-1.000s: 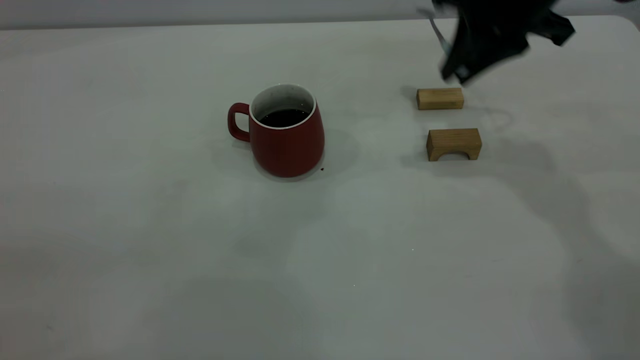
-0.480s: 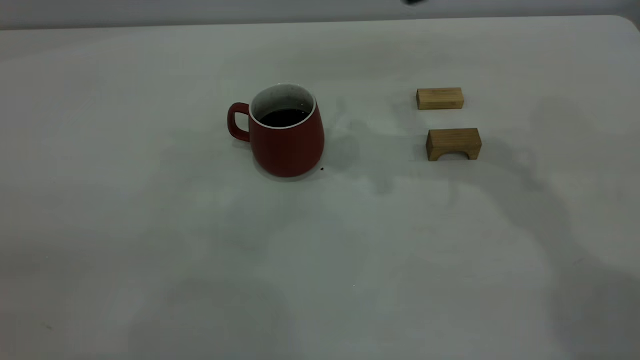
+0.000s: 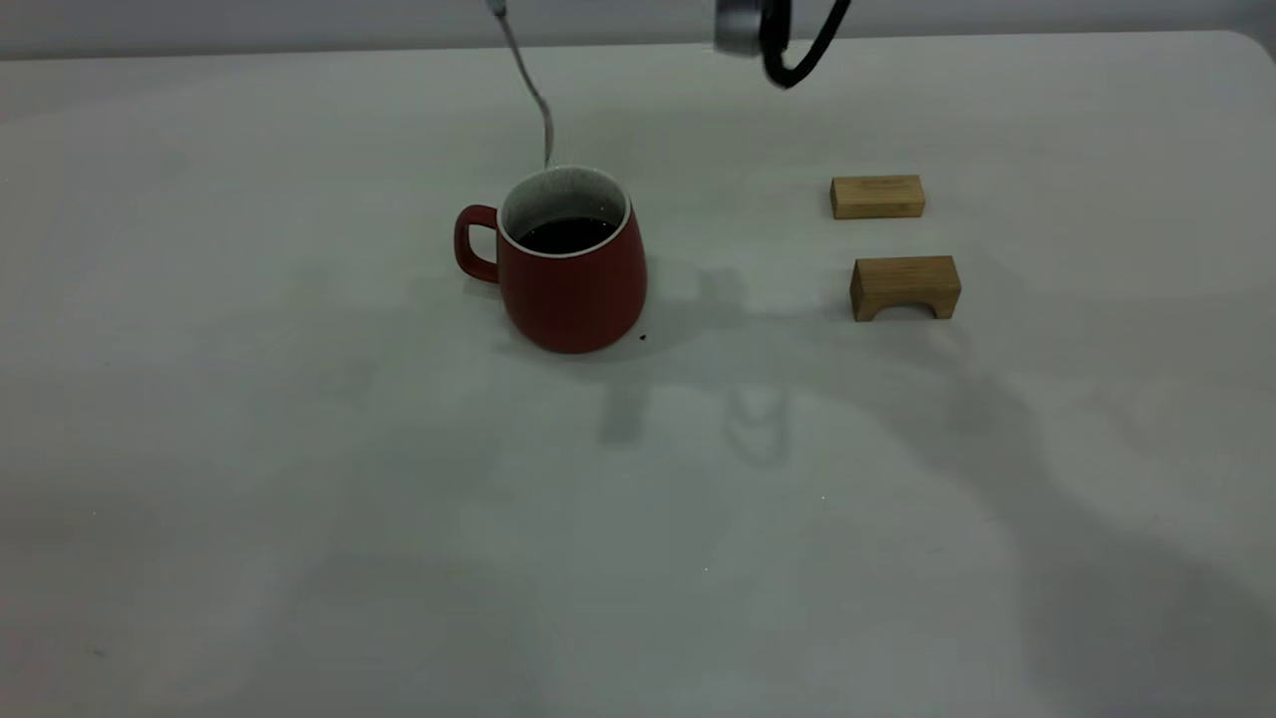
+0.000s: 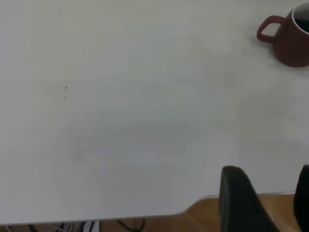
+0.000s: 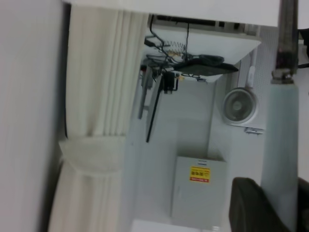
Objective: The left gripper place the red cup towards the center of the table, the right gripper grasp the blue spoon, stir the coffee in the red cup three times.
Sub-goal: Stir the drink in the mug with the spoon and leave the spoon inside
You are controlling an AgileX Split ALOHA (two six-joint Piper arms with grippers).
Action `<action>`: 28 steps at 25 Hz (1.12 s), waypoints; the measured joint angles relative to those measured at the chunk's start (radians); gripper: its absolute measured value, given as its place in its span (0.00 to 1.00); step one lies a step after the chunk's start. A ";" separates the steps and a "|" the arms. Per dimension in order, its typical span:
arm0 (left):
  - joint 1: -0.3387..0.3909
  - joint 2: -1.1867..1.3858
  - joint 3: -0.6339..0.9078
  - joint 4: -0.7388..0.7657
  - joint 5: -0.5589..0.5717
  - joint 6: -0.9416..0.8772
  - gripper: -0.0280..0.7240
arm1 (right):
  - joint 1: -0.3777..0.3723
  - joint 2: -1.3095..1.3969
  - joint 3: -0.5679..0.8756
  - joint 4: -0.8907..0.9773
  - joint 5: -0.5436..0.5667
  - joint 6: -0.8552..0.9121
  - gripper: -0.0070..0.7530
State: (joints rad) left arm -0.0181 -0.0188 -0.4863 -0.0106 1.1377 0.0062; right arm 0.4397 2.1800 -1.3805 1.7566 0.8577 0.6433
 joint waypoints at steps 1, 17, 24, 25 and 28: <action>0.000 0.000 0.000 0.000 0.000 0.000 0.50 | 0.000 0.027 -0.025 0.000 -0.001 0.005 0.21; 0.000 0.000 0.000 0.000 0.000 0.000 0.50 | -0.073 0.301 -0.172 -0.027 0.003 0.061 0.21; 0.000 0.000 0.000 0.000 0.000 0.000 0.50 | -0.044 0.302 -0.172 -0.015 0.046 0.201 0.21; 0.000 0.000 0.000 0.000 0.000 0.000 0.50 | -0.037 0.302 -0.175 -0.005 0.047 0.181 0.21; 0.000 0.000 0.000 0.000 0.000 0.000 0.50 | -0.028 0.302 -0.176 0.001 0.051 0.067 0.21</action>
State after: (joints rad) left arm -0.0181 -0.0188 -0.4863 -0.0106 1.1377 0.0062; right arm 0.4116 2.4823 -1.5562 1.7577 0.9088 0.7106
